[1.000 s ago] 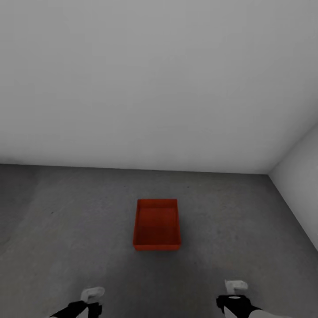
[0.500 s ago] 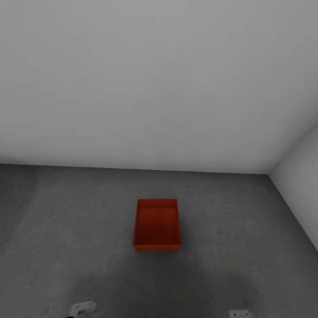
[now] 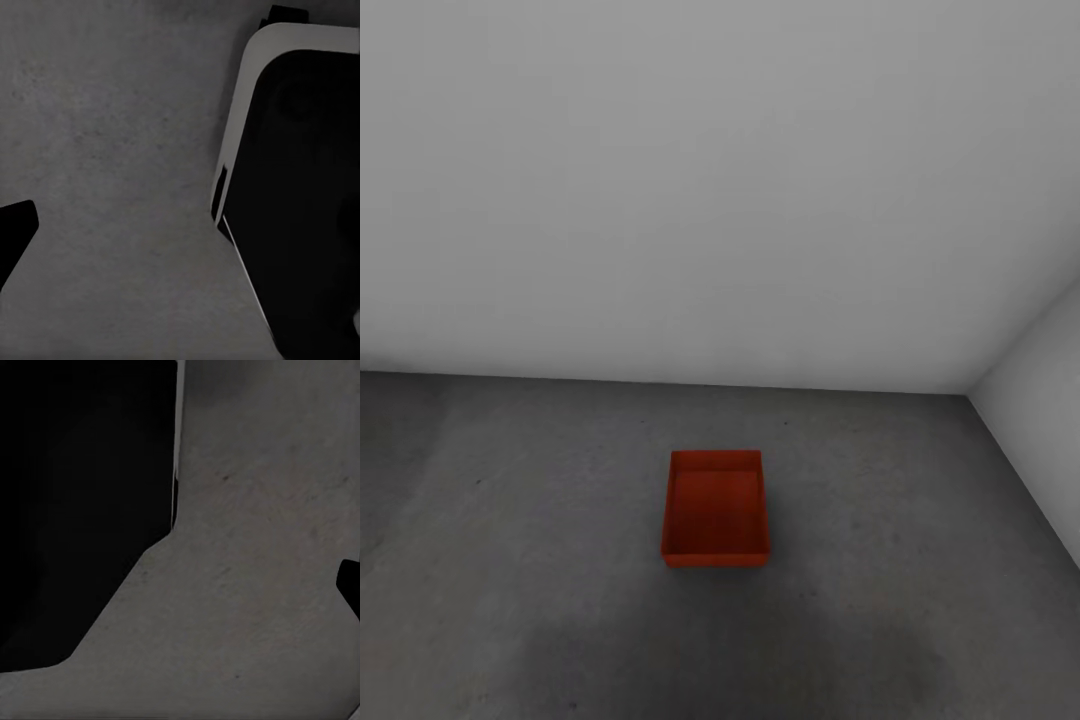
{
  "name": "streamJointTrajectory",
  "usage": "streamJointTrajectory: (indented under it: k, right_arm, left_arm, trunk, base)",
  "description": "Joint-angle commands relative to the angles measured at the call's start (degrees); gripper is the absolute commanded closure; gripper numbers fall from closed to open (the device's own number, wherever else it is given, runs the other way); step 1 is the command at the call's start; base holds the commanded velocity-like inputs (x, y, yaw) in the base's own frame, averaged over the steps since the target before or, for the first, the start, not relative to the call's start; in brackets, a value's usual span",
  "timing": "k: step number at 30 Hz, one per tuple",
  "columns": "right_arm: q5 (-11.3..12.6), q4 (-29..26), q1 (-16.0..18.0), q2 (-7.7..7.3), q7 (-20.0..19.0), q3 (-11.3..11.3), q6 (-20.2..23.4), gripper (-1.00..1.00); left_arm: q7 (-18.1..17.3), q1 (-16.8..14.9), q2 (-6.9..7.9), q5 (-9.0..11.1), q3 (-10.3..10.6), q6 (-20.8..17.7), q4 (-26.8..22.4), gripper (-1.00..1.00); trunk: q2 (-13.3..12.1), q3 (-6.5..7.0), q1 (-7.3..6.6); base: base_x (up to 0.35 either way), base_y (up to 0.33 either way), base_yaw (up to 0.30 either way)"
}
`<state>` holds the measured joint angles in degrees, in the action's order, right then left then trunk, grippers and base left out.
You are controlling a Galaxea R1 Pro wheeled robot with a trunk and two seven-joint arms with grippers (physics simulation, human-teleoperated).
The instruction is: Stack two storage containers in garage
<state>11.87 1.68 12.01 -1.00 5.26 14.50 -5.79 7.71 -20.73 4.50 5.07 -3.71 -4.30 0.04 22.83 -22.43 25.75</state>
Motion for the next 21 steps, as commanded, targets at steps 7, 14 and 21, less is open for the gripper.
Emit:
streamJointTrajectory:
  k: [7,14,21]
  right_arm:
    - [-0.6,0.2,-1.2,0.0,-3.3,0.5,-1.0,-1.0]
    - [-2.2,0.2,-2.3,0.03,-10.1,0.5,-1.1,-1.0]
    - [-2.4,0.2,-3.5,0.04,-10.4,0.5,-1.3,-1.0]
  left_arm:
    - [0.1,0.2,-0.11,0.0,-0.2,0.5,-0.2,-1.0]
    - [0.1,0.2,-0.19,-0.1,-0.2,0.5,-0.2,-1.0]
    - [0.1,0.2,-0.19,-0.1,-0.2,0.5,-0.2,-1.0]
  trunk:
    - [0.1,0.09,0.03]
    - [0.1,0.71,0.03]
    - [0.1,1.37,0.03]
  base:
    - [0.0,0.0,0.0]
    - [0.0,0.0,0.0]
    - [0.0,0.0,0.0]
